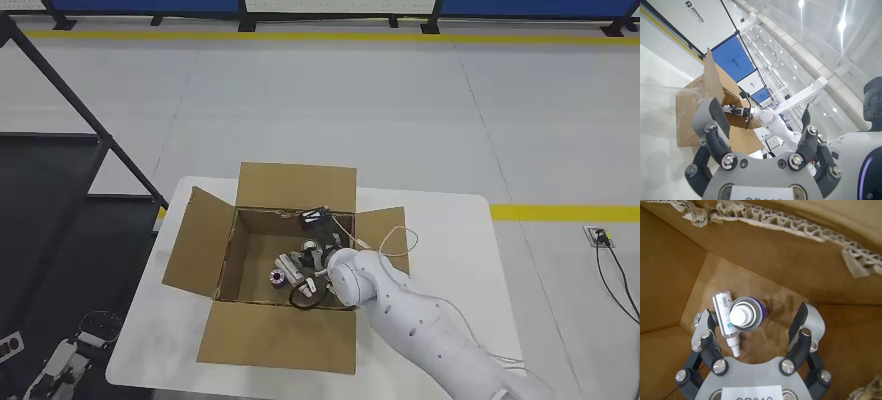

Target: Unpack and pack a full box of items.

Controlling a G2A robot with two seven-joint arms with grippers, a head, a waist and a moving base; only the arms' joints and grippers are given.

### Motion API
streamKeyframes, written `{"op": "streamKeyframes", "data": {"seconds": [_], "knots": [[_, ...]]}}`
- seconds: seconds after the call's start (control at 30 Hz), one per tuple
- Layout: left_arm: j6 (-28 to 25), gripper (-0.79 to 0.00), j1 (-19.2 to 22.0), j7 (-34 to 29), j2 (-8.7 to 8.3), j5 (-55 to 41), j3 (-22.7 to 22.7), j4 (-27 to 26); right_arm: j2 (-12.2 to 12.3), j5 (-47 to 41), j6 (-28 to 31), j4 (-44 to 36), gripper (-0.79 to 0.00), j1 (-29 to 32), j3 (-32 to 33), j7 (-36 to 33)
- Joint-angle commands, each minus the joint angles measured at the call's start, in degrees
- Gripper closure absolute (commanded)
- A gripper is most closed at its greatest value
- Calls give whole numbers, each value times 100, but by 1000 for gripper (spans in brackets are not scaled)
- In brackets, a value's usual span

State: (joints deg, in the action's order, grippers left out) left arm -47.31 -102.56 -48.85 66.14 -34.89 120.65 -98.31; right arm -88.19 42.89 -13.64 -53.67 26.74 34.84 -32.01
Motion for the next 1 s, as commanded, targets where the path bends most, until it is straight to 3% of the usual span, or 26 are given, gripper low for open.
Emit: {"op": "streamKeyframes", "data": {"seconds": [0.0,0.07,0.27,0.43,0.6,0.8,0.97], "knots": [[9,-785,26,-63,-11,-50,12,40,-57,3,-5,130,-172,-31,-30,34],[9,-785,41,-115,-20,-92,25,70,-120,-30,19,242,0,-58,-52,47],[49,-785,93,-244,-43,-165,20,132,-229,-193,344,296,0,-55,30,209],[53,-785,110,-394,-63,-260,28,90,-155,-22,499,-220,0,138,257,493],[149,-785,197,-444,-82,-140,-33,-44,174,427,512,-1964,0,842,984,815],[288,-785,335,-522,-107,136,-193,-282,723,1371,501,-5216,0,2763,2761,999],[346,-785,363,-510,-121,345,-270,-640,915,1472,579,-6581,0,3976,4167,1322]]}}
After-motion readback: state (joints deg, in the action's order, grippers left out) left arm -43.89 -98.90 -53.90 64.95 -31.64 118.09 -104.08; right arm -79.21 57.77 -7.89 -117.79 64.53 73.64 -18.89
